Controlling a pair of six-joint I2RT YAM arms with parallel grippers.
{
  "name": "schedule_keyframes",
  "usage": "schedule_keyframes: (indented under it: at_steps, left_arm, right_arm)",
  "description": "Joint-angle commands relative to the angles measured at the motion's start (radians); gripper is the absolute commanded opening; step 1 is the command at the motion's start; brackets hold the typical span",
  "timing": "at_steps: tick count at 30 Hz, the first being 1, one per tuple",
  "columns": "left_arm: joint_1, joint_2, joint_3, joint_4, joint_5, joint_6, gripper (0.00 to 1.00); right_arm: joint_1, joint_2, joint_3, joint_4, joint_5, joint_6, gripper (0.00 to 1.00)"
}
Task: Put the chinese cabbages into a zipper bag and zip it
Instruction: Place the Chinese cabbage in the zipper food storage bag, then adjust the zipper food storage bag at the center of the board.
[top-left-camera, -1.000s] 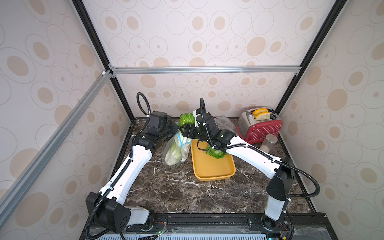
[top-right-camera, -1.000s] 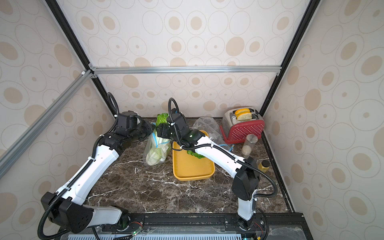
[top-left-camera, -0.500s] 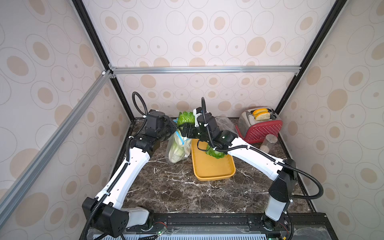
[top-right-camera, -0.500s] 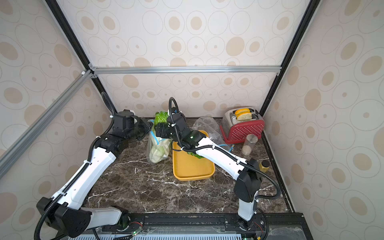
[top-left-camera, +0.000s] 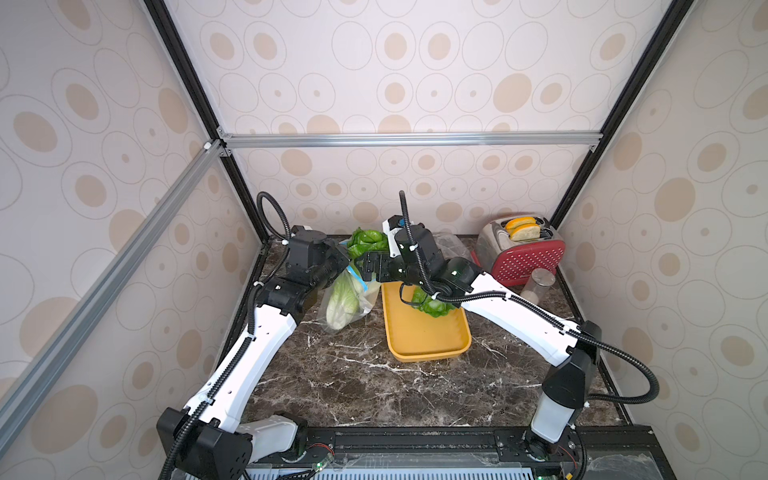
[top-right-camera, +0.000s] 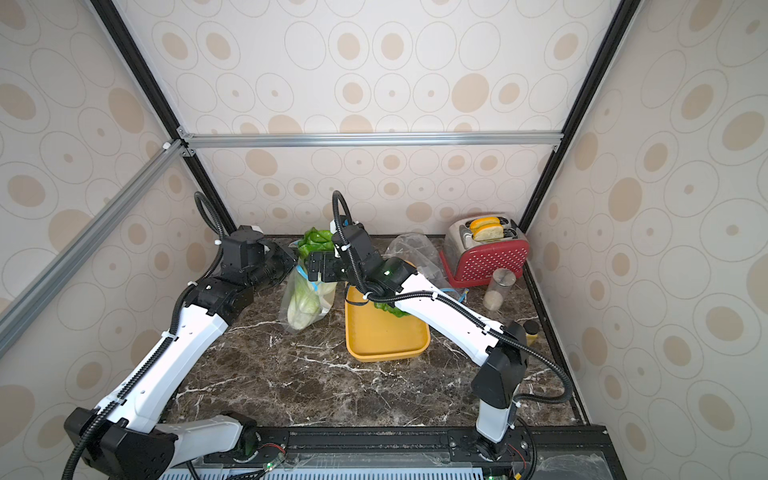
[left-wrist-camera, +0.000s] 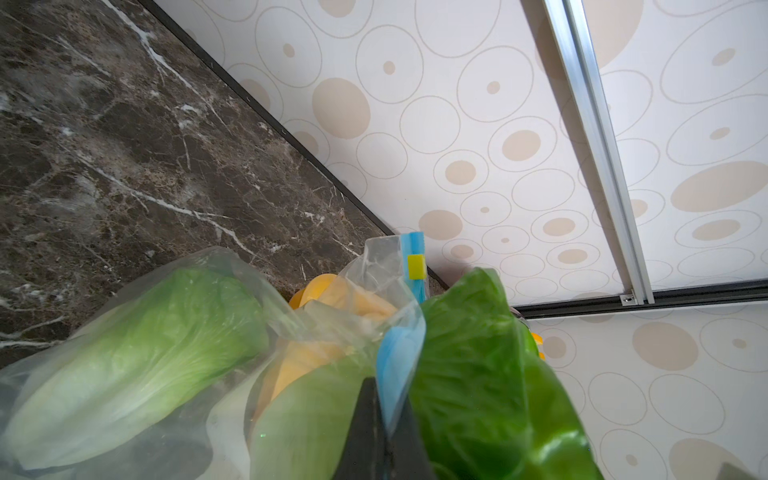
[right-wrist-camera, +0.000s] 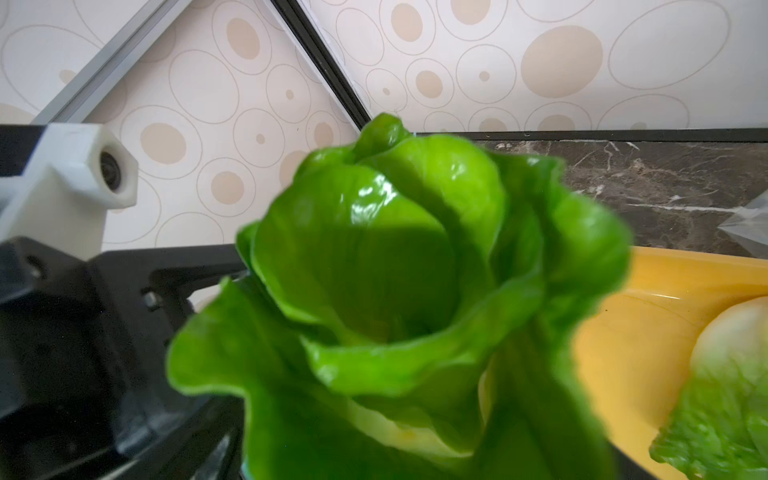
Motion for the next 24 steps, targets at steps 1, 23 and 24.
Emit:
schedule_keyframes:
  at_steps: [1, 23, 24]
  left_arm:
    - [0.007, -0.033, 0.012, 0.06, -0.018, -0.017, 0.0]
    - [0.008, -0.019, 0.023, 0.093, 0.05, -0.016, 0.0]
    - [0.009, -0.015, 0.024, 0.094, 0.052, -0.016, 0.0]
  right_arm:
    - [-0.001, -0.073, 0.037, -0.069, -0.004, -0.034, 1.0]
    - [-0.228, -0.083, -0.209, -0.167, -0.359, 0.118, 0.74]
    - [-0.225, -0.068, -0.191, -0.167, -0.375, 0.116, 0.73]
